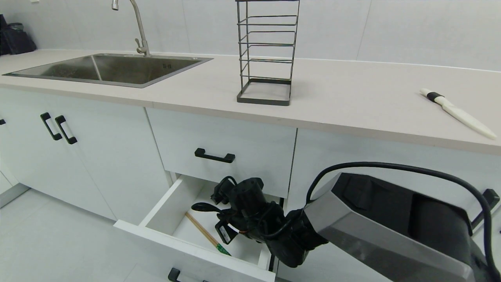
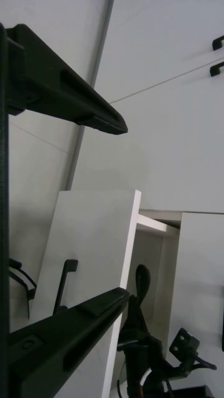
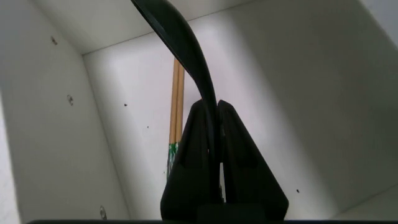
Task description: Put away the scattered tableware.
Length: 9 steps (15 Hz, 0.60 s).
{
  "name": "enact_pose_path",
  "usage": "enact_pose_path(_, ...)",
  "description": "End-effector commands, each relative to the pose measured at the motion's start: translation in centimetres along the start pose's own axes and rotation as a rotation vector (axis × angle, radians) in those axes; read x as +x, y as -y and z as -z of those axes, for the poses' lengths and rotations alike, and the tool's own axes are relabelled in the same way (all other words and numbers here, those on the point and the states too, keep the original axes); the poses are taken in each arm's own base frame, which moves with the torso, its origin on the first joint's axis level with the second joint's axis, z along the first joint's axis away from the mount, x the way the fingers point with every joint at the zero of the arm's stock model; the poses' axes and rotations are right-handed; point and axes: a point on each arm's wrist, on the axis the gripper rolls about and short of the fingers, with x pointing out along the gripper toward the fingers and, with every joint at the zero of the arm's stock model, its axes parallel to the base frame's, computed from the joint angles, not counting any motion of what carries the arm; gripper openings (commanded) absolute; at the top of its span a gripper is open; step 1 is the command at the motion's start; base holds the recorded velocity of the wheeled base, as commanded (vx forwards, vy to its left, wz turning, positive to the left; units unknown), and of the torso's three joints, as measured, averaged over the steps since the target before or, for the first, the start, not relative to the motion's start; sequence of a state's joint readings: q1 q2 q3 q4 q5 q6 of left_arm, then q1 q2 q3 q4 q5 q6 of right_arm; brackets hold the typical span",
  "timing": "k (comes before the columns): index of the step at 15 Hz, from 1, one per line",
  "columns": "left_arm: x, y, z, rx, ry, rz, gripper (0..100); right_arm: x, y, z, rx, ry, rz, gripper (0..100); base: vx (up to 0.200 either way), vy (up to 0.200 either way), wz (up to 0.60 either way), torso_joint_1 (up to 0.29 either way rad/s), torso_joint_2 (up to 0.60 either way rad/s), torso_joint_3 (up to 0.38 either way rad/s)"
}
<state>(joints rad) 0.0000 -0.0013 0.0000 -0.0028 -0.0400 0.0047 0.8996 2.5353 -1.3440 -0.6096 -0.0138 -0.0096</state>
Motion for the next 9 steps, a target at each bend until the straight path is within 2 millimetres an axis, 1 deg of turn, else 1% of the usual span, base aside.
enact_pose_path(1,0.0,0.0,0.0,0.0,-0.001,0.0,100,0.8,0.1,0.6,0.001,-0.007,0.003,0,0.0,0.0,0.0,0.0,0.0,0.0)
enact_pose_path(2,0.0,0.0,0.0,0.0,-0.001,0.0,100,1.0,0.1,0.7,0.001,-0.009,0.003,0,0.0,0.0,0.0,0.0,0.0,0.0)
enact_pose_path(4,0.0,0.0,0.0,0.0,-0.001,0.0,100,1.9,-0.1,1.8,-0.004,-0.033,0.002,0,0.0,0.0,0.0,0.0,0.0,0.0)
enact_pose_path(9,0.0,0.0,0.0,0.0,-0.001,0.0,100,3.4,-0.5,2.3,-0.006,-0.039,-0.004,0,0.0,0.0,0.0,0.0,0.0,0.0)
